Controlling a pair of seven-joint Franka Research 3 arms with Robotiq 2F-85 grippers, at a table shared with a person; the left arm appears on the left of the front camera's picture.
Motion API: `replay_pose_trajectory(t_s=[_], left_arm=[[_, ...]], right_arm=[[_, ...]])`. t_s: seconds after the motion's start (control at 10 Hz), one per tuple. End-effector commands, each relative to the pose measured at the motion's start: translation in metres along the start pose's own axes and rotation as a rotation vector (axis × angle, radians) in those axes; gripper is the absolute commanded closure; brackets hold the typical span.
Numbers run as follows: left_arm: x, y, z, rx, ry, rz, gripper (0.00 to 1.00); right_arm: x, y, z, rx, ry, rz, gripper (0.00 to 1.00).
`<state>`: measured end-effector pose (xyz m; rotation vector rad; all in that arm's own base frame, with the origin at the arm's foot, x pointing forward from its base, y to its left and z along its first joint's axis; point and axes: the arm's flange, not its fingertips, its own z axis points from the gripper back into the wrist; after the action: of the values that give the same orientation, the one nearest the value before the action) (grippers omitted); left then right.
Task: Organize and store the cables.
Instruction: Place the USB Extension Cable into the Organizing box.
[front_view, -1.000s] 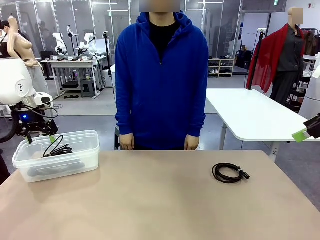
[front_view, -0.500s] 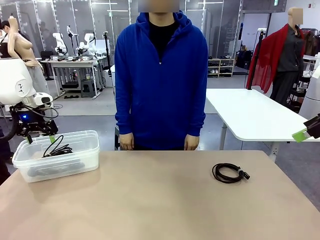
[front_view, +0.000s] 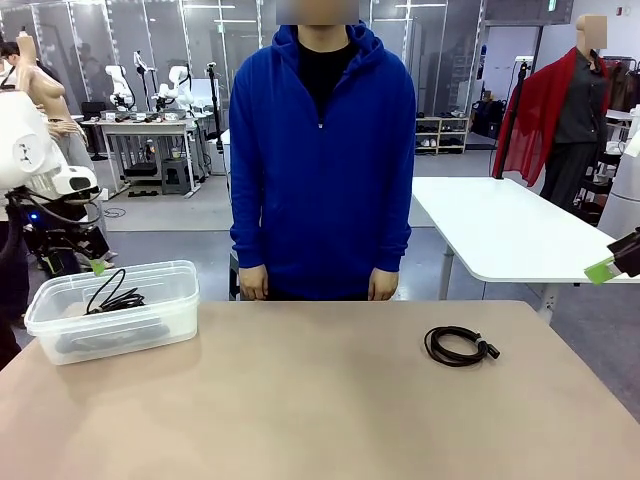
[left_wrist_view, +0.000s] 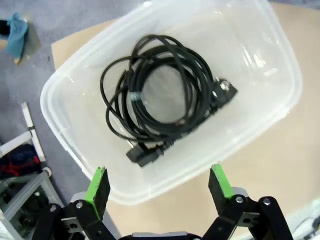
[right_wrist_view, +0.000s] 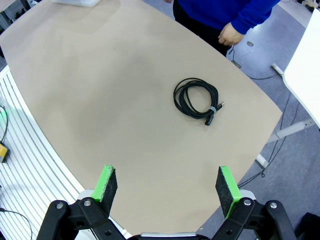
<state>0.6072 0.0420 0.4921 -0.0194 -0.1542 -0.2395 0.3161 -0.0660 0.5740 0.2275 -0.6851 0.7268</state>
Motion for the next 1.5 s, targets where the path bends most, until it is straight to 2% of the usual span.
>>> replay_pose_trajectory(t_s=[0.0, 0.2, 0.4, 0.5, 0.7, 0.8, 0.9, 1.0, 1.2, 1.4], left_arm=[[-0.035, -0.009, 0.014, -0.027, 0.003, -0.159, 0.00], [-0.072, -0.016, 0.046, -0.007, -0.104, -0.389, 0.00], [-0.100, -0.019, 0.065, -0.004, -0.175, -0.465, 0.00], [-0.117, -0.025, 0.077, -0.069, -0.203, -0.502, 0.00], [-0.155, -0.034, 0.096, -0.093, -0.263, -0.447, 0.00], [-0.186, -0.030, 0.109, -0.119, -0.281, -0.409, 0.00], [-0.189, -0.022, 0.101, -0.111, -0.324, -0.392, 0.00], [-0.216, -0.018, 0.106, -0.157, -0.342, -0.387, 0.00], [-0.230, -0.011, 0.099, -0.207, -0.368, -0.411, 0.00], [-0.242, -0.006, 0.102, -0.201, -0.401, -0.393, 0.00]], right_arm=[[-0.002, -0.001, 0.000, 0.006, -0.004, 0.004, 0.00], [-0.002, -0.001, 0.000, 0.006, -0.004, 0.004, 0.00], [-0.002, -0.001, 0.000, 0.006, -0.004, 0.004, 0.00], [-0.002, -0.001, 0.000, 0.006, -0.004, 0.004, 0.00], [-0.002, -0.001, 0.000, 0.006, -0.004, 0.004, 0.00], [-0.002, -0.001, 0.000, 0.006, -0.004, 0.004, 0.00], [-0.002, -0.001, 0.000, 0.006, -0.004, 0.004, 0.00], [-0.002, -0.001, 0.000, 0.006, -0.004, 0.004, 0.00], [-0.002, -0.001, 0.000, 0.006, -0.004, 0.004, 0.00], [-0.002, -0.001, 0.000, 0.006, -0.004, 0.004, 0.00]])
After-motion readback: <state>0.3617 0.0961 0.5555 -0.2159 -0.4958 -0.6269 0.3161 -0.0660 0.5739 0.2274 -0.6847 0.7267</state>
